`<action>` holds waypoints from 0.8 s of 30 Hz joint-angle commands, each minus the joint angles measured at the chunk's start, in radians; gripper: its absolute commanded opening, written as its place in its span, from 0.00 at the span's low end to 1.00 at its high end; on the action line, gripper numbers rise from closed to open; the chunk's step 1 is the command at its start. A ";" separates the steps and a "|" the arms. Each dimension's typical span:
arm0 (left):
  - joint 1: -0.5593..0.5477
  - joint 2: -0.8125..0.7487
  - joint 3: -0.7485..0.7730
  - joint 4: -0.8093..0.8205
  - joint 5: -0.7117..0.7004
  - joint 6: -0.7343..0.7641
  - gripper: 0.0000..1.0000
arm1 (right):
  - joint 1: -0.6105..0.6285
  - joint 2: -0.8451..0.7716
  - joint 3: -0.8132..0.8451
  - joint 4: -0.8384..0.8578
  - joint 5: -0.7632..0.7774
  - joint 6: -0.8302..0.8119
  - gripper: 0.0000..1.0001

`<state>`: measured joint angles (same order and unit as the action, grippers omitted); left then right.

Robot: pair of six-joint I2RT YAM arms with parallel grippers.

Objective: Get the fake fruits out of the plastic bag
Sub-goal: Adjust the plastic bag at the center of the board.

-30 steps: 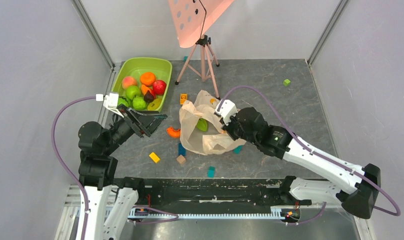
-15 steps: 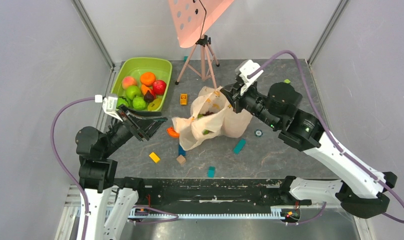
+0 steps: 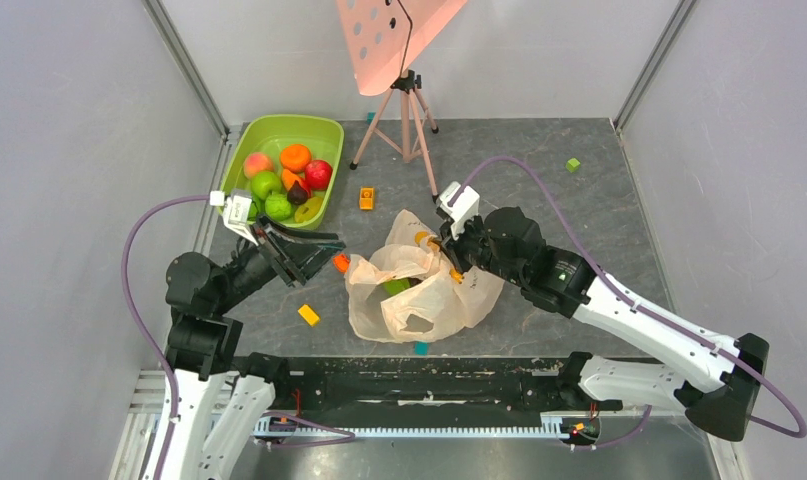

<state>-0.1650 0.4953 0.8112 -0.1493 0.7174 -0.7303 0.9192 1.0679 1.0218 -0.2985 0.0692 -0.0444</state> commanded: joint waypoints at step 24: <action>-0.402 -0.132 -0.231 -0.316 -0.452 0.021 0.38 | 0.004 -0.018 0.043 0.079 0.184 0.043 0.00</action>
<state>-0.5190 0.3981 0.6422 -0.4644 0.3367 -0.6716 0.9203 1.0668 1.0412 -0.2489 0.2314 -0.0097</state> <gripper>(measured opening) 0.389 0.005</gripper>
